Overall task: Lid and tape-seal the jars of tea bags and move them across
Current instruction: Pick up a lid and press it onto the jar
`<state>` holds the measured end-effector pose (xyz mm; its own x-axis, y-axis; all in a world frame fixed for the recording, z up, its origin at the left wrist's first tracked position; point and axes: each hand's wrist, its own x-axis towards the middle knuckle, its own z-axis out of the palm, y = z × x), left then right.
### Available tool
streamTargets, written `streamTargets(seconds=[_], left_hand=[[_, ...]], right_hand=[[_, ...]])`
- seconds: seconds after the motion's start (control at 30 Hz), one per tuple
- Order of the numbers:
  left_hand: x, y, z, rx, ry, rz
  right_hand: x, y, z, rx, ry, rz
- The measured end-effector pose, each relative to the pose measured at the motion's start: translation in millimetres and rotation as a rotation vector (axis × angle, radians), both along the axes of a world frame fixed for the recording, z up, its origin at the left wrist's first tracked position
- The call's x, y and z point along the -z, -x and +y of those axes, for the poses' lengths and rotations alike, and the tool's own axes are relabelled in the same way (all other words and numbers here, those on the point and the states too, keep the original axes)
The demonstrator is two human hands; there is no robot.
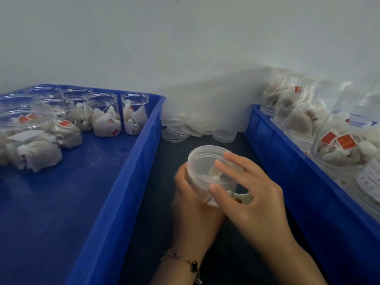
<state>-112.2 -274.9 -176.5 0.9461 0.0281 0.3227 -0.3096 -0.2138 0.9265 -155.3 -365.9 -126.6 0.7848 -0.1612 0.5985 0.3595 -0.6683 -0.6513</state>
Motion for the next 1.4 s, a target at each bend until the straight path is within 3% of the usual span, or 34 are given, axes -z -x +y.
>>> streamTargets(seconds=[0.3, 0.7, 0.93, 1.07, 1.27, 1.4], left_hand=[[-1, 3, 0, 0.048, 0.004, -0.046], [1, 1, -3, -0.012, -0.01, -0.035], [-3, 0, -2, -0.01, 0.014, 0.008], [-3, 1, -1, -0.013, 0.03, 0.011], [1, 3, -2, -0.026, 0.022, -0.045], [1, 3, -3, -0.022, 0.022, -0.041]], right_hand=[[-3, 1, 2, -0.005, -0.077, 0.051], [8, -2, 15, 0.132, -0.028, -0.016], [11, -5, 14, 0.047, -0.245, 0.071], [11, -5, 14, 0.008, -0.262, 0.135], [6, -3, 2, 0.283, -0.523, -0.161], [6, -7, -1, 0.137, -0.58, -0.027]])
